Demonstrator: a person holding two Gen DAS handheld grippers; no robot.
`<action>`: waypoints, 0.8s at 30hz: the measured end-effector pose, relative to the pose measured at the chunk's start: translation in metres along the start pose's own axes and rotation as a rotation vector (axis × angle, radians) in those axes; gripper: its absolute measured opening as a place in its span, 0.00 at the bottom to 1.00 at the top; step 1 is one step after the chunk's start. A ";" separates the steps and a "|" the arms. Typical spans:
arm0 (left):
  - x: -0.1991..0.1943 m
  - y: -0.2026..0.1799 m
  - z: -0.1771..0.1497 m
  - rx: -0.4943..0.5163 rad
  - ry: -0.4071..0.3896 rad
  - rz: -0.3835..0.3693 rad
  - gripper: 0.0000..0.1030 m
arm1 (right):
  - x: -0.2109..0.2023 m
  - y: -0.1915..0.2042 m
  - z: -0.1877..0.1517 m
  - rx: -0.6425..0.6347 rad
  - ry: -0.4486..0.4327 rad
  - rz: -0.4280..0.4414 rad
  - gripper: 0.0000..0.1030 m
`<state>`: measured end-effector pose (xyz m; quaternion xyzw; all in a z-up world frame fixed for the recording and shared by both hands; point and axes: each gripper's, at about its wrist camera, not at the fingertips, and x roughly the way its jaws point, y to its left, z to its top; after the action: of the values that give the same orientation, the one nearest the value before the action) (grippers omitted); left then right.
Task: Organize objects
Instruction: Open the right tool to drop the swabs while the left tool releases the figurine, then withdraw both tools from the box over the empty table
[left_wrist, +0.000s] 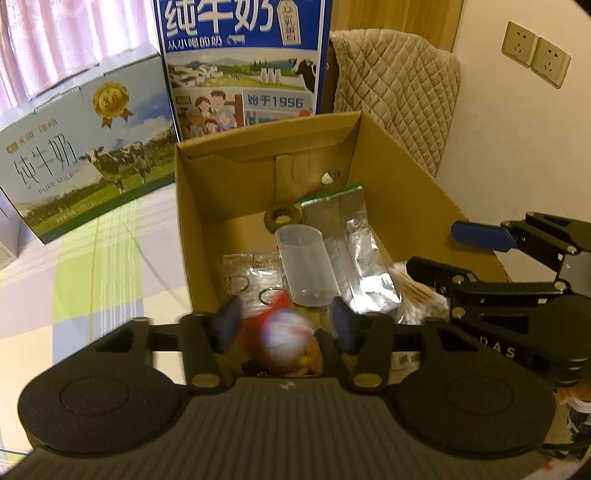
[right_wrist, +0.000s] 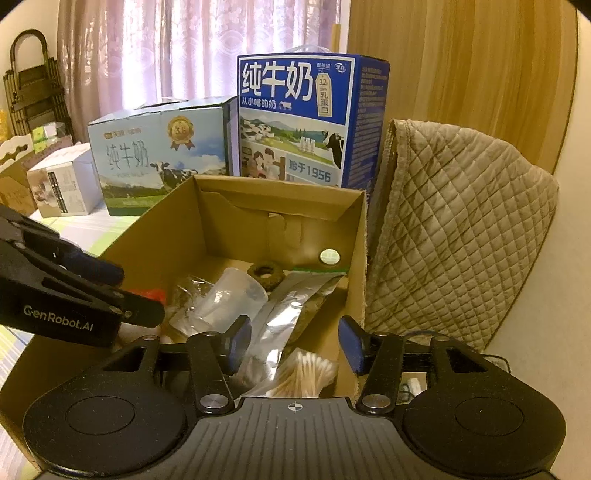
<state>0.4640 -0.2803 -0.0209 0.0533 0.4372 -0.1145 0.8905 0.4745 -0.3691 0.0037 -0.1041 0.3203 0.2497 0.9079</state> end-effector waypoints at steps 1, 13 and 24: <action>-0.002 0.000 0.001 0.003 -0.007 0.007 0.65 | -0.001 0.000 0.000 0.007 -0.001 0.006 0.50; -0.040 0.005 -0.012 -0.042 -0.043 0.022 0.80 | -0.034 -0.004 -0.007 0.090 -0.005 0.101 0.64; -0.077 -0.002 -0.022 -0.065 -0.078 0.040 0.90 | -0.060 0.005 -0.013 0.115 -0.024 0.135 0.70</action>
<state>0.4012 -0.2655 0.0262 0.0285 0.4047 -0.0842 0.9101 0.4244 -0.3927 0.0314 -0.0270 0.3297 0.2928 0.8971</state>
